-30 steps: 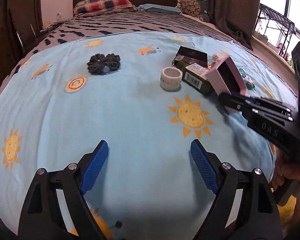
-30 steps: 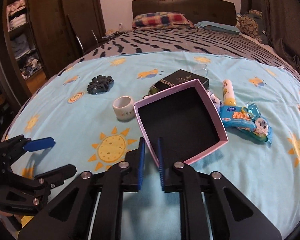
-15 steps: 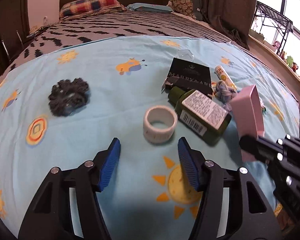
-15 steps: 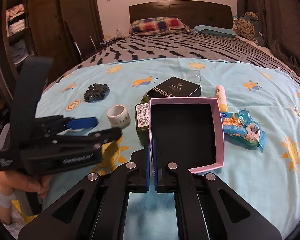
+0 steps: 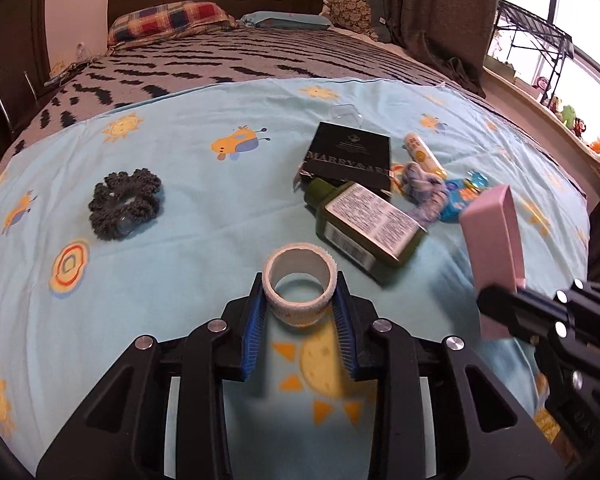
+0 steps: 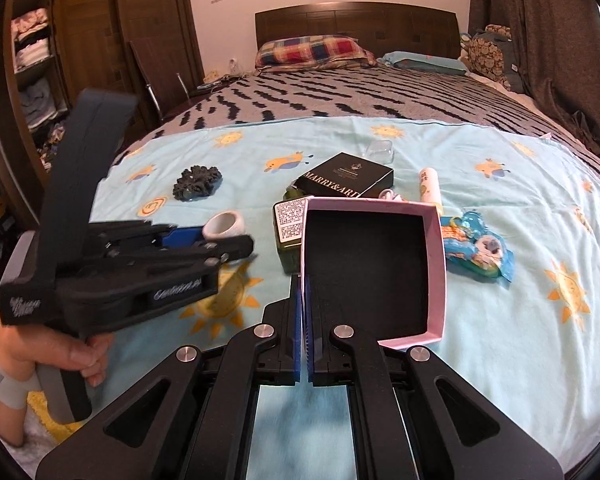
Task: Collect trash
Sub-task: 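Lower the box and tape roll into the bin and open both tools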
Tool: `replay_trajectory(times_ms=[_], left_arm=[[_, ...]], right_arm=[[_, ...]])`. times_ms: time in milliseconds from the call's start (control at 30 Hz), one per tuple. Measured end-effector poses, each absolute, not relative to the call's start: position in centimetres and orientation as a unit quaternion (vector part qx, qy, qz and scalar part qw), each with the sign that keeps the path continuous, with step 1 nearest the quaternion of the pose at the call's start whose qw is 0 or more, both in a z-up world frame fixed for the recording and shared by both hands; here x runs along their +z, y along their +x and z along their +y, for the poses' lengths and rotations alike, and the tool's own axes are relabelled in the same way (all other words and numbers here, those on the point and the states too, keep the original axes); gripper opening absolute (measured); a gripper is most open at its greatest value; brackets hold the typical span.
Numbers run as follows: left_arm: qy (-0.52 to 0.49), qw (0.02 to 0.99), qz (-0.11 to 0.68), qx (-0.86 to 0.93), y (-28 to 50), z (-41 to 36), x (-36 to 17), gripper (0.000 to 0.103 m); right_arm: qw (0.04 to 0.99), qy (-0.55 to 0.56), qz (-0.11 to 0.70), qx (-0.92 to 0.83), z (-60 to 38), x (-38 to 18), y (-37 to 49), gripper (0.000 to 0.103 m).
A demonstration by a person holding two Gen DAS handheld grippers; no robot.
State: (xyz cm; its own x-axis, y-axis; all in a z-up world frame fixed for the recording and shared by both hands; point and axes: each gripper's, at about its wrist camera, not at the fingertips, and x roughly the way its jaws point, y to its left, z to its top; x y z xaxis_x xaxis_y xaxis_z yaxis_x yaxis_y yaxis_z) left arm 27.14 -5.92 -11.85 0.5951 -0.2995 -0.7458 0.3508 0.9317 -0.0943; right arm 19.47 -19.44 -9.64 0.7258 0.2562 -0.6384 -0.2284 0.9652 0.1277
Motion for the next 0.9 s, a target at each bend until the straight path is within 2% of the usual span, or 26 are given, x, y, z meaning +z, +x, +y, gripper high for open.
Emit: replay_trajectory(times_ms=[500,900], left_arm=[[0.041,0.906,0.374,-0.194,13.1,-4.9,-8.0,0.031],[0.021,0.892,0.399,-0.212,4.7,-4.7,-11.9,0.031]], right_arm=[[0.927,0.032,0.345,0.142,-19.6,-8.2,9.8,0.003],[0.915,0.054,0.369,0.153,-20.2,-10.7,2.7,0.003]])
